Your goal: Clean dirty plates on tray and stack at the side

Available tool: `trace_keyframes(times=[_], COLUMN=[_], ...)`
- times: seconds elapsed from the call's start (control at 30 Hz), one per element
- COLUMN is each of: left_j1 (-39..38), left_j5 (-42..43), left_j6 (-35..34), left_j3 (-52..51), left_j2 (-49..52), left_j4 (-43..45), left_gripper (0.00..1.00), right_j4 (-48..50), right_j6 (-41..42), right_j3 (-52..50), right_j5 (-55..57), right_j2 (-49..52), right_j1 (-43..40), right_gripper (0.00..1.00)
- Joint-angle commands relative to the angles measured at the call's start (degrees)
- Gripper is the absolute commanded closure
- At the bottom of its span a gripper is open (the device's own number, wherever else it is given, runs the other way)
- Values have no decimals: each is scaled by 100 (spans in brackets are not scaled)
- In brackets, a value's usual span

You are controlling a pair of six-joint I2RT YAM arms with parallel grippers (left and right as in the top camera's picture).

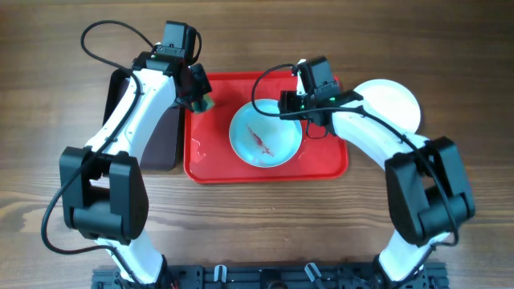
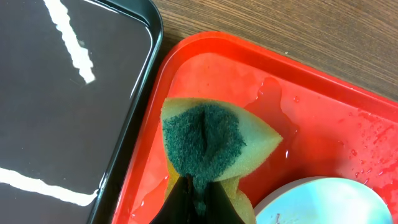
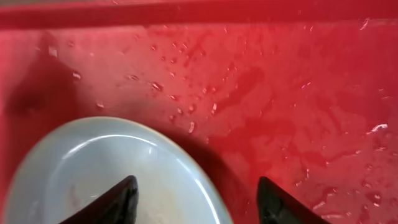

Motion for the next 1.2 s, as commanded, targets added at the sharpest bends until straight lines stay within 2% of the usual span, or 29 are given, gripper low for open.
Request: trace_keyframes(times=[0.0, 0.13, 0.27, 0.4, 0.47, 0.5, 0.63, 0.7, 0.73, 0.87, 0.93, 1.0, 1.17], left_j1=[-4, -2, -2, -2, -4, -2, -4, -4, -4, -4, -17, -52, -236], left_j5=[-35, -35, -35, -33, -35, -35, -33, -33, -33, -28, -7, 57, 431], left_j6=[-96, -96, -96, -96, -96, -98, -98, -98, -96, -96, -94, -70, 439], left_j3=[42, 42, 42, 42, 42, 42, 42, 42, 42, 42, 42, 42, 42], left_j2=[61, 61, 61, 61, 61, 61, 61, 61, 61, 61, 63, 74, 208], left_j4=[13, 15, 13, 13, 15, 15, 15, 15, 13, 13, 15, 22, 133], left_gripper=[96, 96, 96, 96, 96, 96, 96, 96, 96, 96, 96, 96, 96], right_j4=[46, 4, -319, -1001, -1364, -1392, -1268, -1145, -1093, -879, -841, -839, -787], right_j6=[-225, -39, 553, 1633, 2586, 2708, 2496, 2275, 2205, 1943, 1847, 1801, 1519], right_j3=[68, 68, 68, 68, 15, -4, -28, -28, -28, -28, -28, -28, -28], right_j5=[-153, -151, -151, -146, -186, -254, -350, -350, -352, -352, -352, -354, -400], right_j2=[323, 323, 323, 323, 323, 323, 323, 323, 323, 323, 323, 323, 323], right_j1=[28, 28, 28, 28, 28, 28, 28, 28, 28, 28, 28, 28, 28], right_gripper=[48, 64, 94, 96, 96, 96, 95, 78, 77, 80, 91, 95, 96])
